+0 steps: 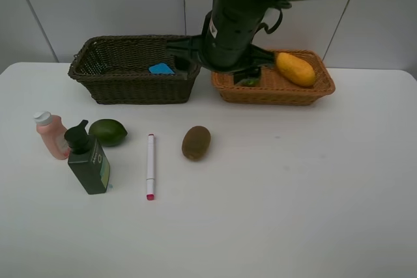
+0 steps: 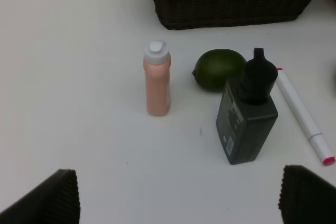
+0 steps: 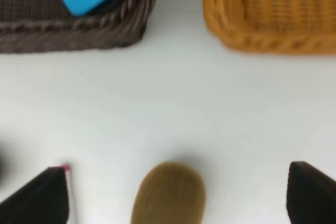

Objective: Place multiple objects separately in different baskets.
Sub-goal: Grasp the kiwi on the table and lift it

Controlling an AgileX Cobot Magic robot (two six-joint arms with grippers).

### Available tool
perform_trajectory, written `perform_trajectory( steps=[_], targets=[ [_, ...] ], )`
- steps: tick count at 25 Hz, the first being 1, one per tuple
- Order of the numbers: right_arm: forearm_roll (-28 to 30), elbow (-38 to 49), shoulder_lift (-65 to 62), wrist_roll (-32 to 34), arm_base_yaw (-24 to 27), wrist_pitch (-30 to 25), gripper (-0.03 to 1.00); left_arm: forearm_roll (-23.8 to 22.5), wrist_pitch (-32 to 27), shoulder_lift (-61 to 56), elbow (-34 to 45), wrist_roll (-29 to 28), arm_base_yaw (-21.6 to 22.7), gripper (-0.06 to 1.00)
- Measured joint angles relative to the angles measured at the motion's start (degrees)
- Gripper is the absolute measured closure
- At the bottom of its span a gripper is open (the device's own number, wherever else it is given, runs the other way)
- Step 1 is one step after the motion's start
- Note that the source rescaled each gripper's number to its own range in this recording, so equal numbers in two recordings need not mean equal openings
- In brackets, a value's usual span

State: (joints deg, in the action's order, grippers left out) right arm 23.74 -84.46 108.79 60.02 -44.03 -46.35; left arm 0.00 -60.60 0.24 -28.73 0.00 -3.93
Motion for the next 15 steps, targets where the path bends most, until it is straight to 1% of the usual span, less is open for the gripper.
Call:
perform_trajectory(
  steps=[2,6,15],
  targets=[
    [-3.0,0.0,0.7,0.2,0.0,-0.5,-0.03,0.0,0.0,0.0,0.0,0.0,0.0,-0.05],
    [-6.2,0.0,4.4,0.4,-0.2,-0.3,-0.03,0.0,0.0,0.0,0.0,0.0,0.0,-0.05],
    [-12.2,0.1,10.5,0.4,-0.2,3.2,-0.03,0.0,0.0,0.0,0.0,0.0,0.0,-0.05]
  ],
)
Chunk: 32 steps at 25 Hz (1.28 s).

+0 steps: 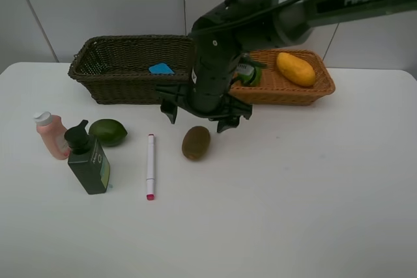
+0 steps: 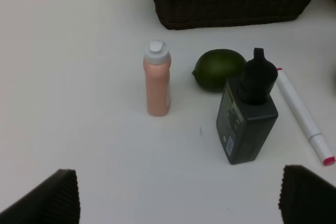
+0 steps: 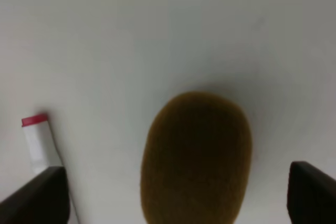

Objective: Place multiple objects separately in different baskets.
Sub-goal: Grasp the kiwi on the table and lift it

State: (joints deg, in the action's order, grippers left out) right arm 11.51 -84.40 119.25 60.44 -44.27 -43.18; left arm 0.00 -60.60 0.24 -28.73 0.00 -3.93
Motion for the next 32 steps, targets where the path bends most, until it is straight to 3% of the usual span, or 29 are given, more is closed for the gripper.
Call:
perform_trajectory(
  steps=[32],
  targets=[
    [-4.8,0.0,7.1,-1.2,0.7,2.4,-0.03,0.0,0.0,0.0,0.0,0.0,0.0,-0.05]
  ],
)
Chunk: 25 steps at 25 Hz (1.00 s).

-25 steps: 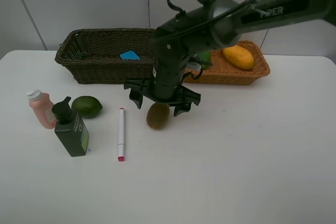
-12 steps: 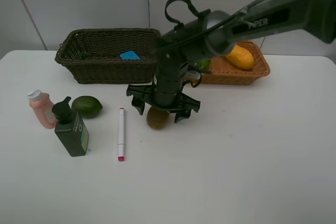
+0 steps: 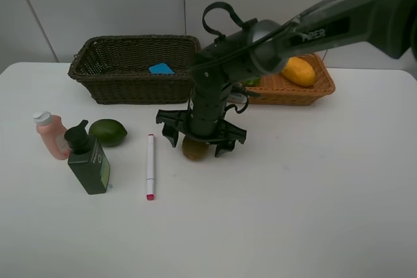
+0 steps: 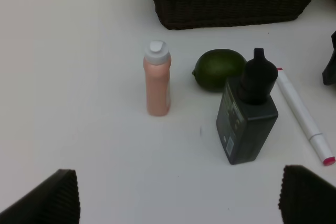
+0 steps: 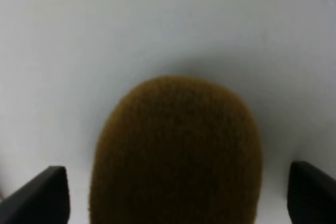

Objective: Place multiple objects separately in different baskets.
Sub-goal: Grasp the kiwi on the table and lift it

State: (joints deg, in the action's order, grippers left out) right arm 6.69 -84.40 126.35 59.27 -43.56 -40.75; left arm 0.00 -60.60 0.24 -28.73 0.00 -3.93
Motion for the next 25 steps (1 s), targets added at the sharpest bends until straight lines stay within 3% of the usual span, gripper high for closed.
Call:
perform_trajectory(
  steps=[2,4,5,6,7,8,25],
  targets=[
    [-1.0,0.0,0.0,0.0,0.0,0.0,-0.02,0.0,0.0,0.0,0.0,0.0,0.0,-0.05],
    [-1.1,0.0,0.0,-0.1,0.2,0.0,0.1,0.0,0.0,0.0,0.0,0.0,0.0,-0.05],
    [-1.2,0.0,0.0,-0.1,0.4,0.0,0.24,0.0,0.0,0.0,0.0,0.0,0.0,-0.05],
    [-1.2,0.0,0.0,-0.2,0.5,0.0,0.45,0.0,0.0,0.0,0.0,0.0,0.0,-0.05],
    [-1.2,0.0,0.0,-0.2,0.6,0.0,0.74,0.0,0.0,0.0,0.0,0.0,0.0,-0.05],
    [-1.2,0.0,0.0,-0.2,0.6,0.0,0.89,0.0,0.0,0.0,0.0,0.0,0.0,-0.05],
    [-0.8,0.0,0.0,-0.2,0.6,0.6,0.88,0.0,0.0,0.0,0.0,0.0,0.0,-0.05]
  ],
)
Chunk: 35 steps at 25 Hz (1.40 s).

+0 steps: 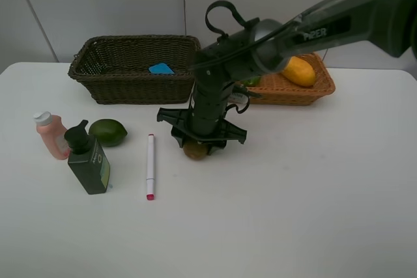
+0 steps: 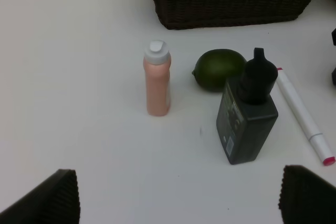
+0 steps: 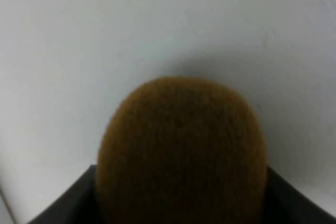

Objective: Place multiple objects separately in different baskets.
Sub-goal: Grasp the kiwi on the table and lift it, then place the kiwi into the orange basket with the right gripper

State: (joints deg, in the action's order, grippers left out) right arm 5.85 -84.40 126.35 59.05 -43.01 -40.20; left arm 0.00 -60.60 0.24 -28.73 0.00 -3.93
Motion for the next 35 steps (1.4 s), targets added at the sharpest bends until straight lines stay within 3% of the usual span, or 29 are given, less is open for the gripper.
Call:
perform_trajectory(
  steps=[12,20,26,35],
  targets=[
    [0.1,0.0,-5.7,0.0,0.0,-4.1,0.88,0.0,0.0,0.0,0.0,0.0,0.0,-0.05],
    [4.1,0.0,-13.1,0.0,0.7,-6.8,0.88,0.0,0.0,0.0,0.0,0.0,0.0,-0.05],
    [4.6,0.0,-15.7,-2.1,7.2,-7.3,0.88,0.0,0.0,0.0,0.0,0.0,0.0,-0.05],
    [5.4,0.0,-15.9,-14.0,20.9,-4.4,0.88,0.0,0.0,0.0,0.0,0.0,0.0,-0.05]
  ],
)
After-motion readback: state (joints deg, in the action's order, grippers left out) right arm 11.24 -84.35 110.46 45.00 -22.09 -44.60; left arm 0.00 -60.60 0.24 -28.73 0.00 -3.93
